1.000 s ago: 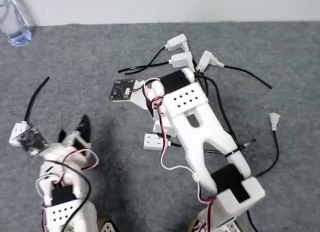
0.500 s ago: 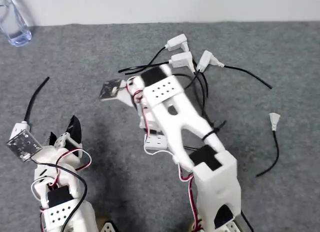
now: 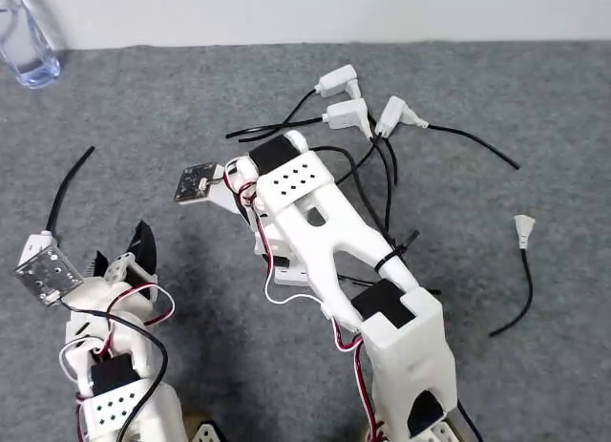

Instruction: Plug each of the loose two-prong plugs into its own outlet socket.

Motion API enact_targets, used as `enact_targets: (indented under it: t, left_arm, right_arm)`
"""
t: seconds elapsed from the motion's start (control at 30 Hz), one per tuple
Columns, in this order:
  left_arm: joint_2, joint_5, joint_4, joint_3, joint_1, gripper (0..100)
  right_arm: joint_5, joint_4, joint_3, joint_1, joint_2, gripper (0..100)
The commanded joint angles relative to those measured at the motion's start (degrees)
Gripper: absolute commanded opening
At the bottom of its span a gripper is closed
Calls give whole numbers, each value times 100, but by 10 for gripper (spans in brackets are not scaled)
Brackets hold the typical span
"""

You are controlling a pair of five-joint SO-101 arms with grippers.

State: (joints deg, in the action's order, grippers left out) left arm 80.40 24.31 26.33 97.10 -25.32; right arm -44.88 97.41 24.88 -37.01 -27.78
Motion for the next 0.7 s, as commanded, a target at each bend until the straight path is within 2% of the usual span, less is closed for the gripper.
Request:
enact_targets:
  t: [0.0,0.67]
  left_arm:
    - [18,-62,53,-31,-35,287]
    - [44,-70,185,-31,-35,287]
  right_arm:
    - [18,57,281,22,40,9]
    - [-114,66,308,57,-462,9]
